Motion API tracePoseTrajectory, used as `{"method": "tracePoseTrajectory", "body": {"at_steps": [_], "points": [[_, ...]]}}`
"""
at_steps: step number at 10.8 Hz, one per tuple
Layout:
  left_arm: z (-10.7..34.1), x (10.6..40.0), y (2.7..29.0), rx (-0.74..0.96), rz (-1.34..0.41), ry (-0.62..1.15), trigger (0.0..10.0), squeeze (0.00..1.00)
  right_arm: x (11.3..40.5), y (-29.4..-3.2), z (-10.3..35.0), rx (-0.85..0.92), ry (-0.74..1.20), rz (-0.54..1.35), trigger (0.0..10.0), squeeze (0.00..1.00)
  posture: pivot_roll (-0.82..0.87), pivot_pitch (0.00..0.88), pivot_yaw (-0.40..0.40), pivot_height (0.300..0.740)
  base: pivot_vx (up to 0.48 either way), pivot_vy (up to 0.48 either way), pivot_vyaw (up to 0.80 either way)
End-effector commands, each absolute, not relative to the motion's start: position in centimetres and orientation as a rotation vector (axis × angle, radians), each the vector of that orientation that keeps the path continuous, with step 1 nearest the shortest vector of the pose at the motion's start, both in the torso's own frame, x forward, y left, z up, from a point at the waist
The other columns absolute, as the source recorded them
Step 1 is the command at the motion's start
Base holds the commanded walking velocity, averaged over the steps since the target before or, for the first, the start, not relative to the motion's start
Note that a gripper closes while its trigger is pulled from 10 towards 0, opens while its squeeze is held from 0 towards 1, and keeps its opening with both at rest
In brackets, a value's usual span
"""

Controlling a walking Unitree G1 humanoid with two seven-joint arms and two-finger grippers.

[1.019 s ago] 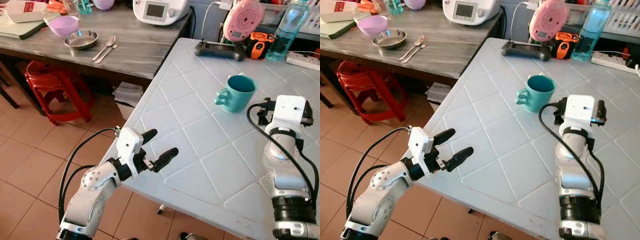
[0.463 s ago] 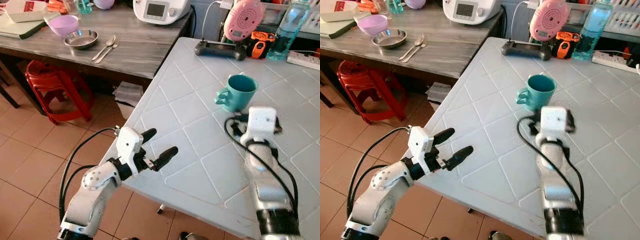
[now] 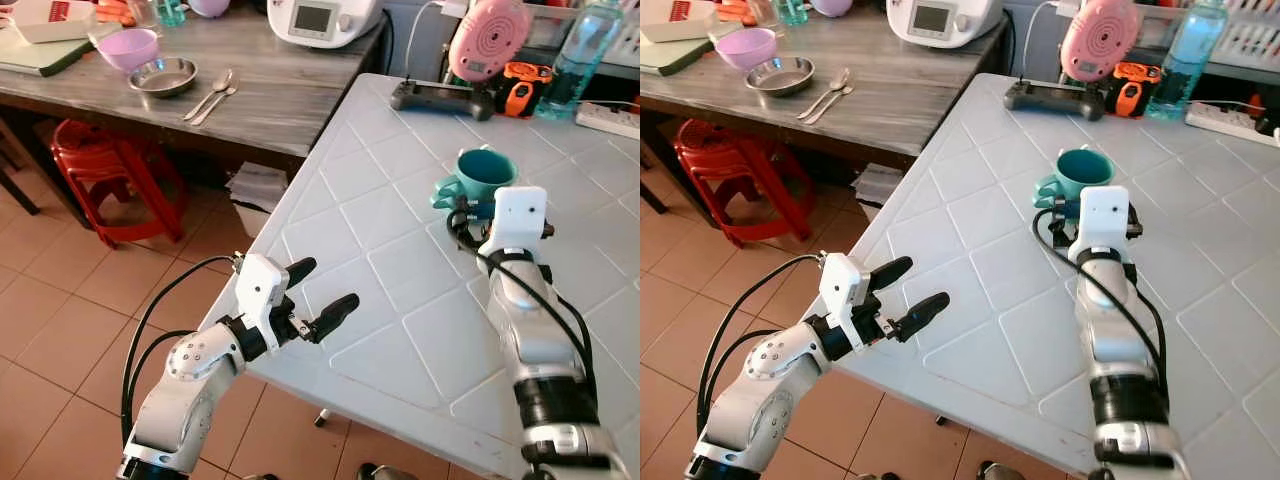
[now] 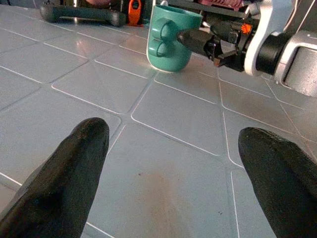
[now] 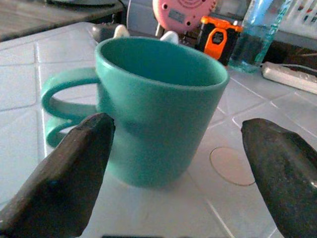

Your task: Setting the table

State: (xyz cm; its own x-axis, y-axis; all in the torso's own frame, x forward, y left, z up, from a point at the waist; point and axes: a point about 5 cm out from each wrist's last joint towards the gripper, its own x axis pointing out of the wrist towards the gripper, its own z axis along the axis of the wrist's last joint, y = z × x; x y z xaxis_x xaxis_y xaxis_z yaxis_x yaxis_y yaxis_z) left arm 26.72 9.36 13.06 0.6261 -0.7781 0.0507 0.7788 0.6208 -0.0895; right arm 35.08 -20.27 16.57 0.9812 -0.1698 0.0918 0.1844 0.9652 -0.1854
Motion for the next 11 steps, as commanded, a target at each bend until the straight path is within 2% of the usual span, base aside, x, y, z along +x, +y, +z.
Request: {"method": "tracePoseTrajectory", "body": {"at_steps": [1,8,10,11], "points": [[13.3,26.5,9.3,-0.101,-0.896,-0.009,10.0,0.0,35.4,-20.7,16.9,-0.187,-0.086,-0.197,10.0,0.0,-0.03,0.163,0.031,0.74,0.0,0.0,0.0],[13.3,26.7,9.6,-0.091,-0.891,-0.011,10.0,0.0,33.6,-26.3,16.8,-0.258,-0.091,-0.396,10.0,0.0,-0.02,0.156,0.041,0.74,0.0,0.0,0.0],[13.5,26.8,9.7,-0.09,-0.888,-0.017,10.0,0.0,33.1,-25.5,16.7,-0.268,-0.116,-0.384,10.0,0.0,-0.02,0.155,0.042,0.74,0.0,0.0,0.0],[13.5,26.8,9.7,-0.089,-0.887,-0.018,10.0,0.0,32.9,-23.8,16.4,-0.269,-0.126,-0.342,10.0,0.0,-0.02,0.154,0.042,0.74,0.0,0.0,0.0]]}}
